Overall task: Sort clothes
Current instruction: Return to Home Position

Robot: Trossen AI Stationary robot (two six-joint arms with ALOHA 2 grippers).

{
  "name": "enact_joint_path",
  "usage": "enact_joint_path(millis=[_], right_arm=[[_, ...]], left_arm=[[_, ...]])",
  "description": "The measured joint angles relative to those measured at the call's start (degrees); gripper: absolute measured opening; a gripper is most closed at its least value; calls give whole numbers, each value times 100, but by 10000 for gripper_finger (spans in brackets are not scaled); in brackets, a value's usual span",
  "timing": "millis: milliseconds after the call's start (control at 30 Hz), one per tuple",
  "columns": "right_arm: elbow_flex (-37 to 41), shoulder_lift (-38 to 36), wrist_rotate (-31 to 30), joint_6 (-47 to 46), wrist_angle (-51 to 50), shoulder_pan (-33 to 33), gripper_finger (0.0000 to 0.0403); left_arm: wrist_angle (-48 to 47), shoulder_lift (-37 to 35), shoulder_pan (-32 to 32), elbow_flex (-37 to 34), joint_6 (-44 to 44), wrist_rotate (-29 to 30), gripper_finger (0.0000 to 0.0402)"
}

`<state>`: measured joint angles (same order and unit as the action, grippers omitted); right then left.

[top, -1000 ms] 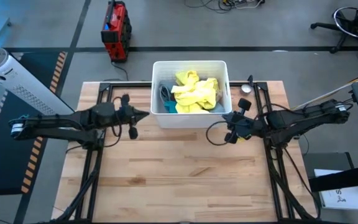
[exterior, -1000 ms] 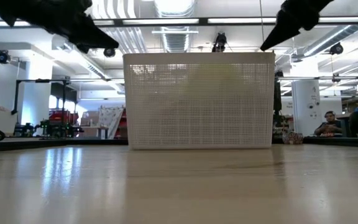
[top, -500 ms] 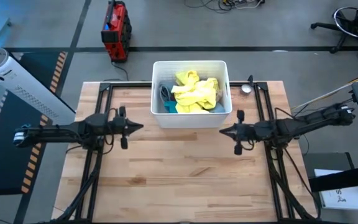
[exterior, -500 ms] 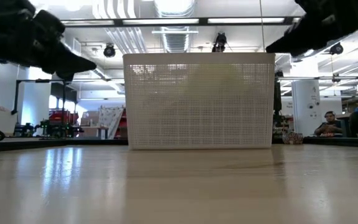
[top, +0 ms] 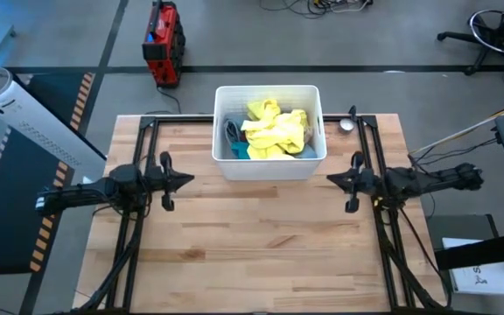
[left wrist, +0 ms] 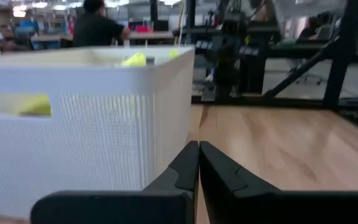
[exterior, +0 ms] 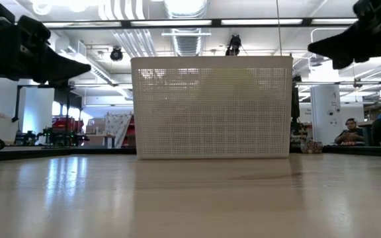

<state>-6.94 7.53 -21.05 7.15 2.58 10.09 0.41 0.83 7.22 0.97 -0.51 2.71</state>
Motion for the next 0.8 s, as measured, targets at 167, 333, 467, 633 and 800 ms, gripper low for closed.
enact_joint_path(millis=[167, 333, 467, 633, 800], right_arm=[[179, -745, -186, -192, -665, 0, 0], [289, -691, -301, -423, -846, 2, 0], [387, -741, -285, -409, -572, 0, 0], [393, -673, -253, -414, -564, 0, 0], [393, -628, -253, -494, -569, 0, 0]], left_arm=[[-51, -64, 0, 16, -86, -34, 0], [-58, -85, 0, 16, -143, -34, 0], [-51, -80, 0, 15, -205, 35, 0], [-29, -5, 11, 10, -189, 108, 0], [-21, -17, 11, 9, -97, 113, 0]])
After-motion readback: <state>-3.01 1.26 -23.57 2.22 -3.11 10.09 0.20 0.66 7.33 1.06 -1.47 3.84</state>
